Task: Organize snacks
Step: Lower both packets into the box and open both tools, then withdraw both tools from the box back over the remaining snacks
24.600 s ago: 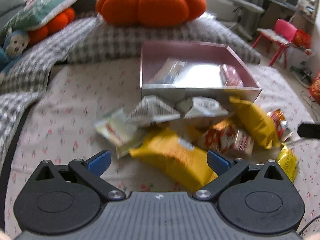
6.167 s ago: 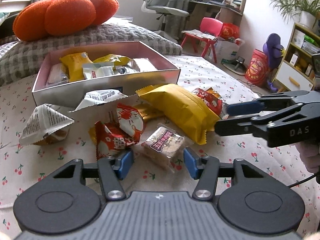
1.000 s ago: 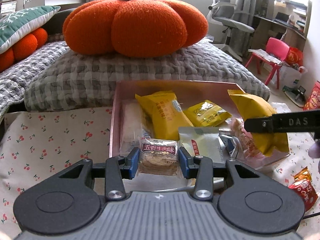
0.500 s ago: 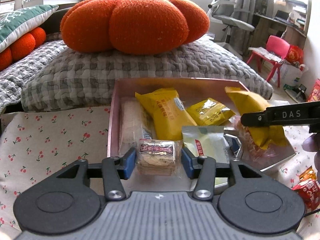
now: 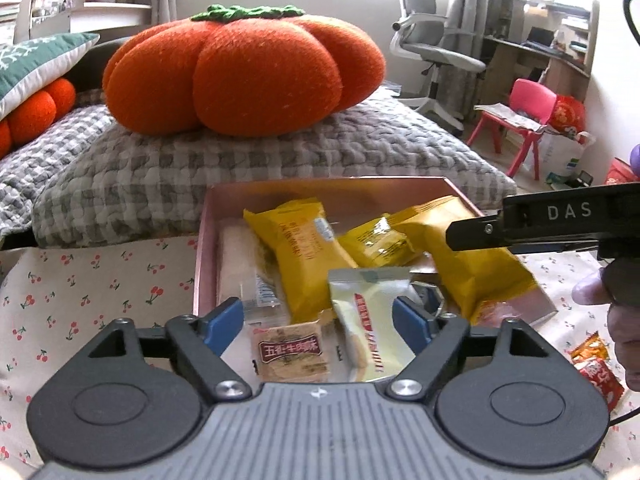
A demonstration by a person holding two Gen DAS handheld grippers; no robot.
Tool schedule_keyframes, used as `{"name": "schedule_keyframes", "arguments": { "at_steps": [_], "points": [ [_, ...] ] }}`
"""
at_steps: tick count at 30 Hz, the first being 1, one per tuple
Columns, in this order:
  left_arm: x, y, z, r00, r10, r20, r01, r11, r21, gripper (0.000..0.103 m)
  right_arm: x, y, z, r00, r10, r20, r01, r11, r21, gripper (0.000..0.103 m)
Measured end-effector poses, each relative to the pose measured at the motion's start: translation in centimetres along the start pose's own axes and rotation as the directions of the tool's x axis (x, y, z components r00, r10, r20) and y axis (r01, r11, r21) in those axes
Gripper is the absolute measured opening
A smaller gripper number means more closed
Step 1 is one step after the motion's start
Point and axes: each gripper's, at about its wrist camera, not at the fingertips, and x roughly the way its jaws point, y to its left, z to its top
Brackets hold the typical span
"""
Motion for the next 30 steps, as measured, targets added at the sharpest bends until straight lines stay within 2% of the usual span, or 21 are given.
{"name": "schedule_keyframes", "arguments": {
  "at_steps": [15, 30],
  "points": [
    [-4.2, -1.9, -0.1, 0.998, 0.041, 0.037, -0.042, 0.999, 0.029, 0.101, -5.3, 0.5, 0.0, 0.999, 0.019, 0.050, -0.018, 1.000, -0.024, 0.097],
    [-8.1, -3.6, -2.7, 0.998, 0.065, -0.024, -0.064, 0.998, 0.029, 0.103, -11.7, -0.8, -3.9, 0.998, 0.032, 0.054, -0.028, 0.997, -0.066, 0.098]
  ]
}}
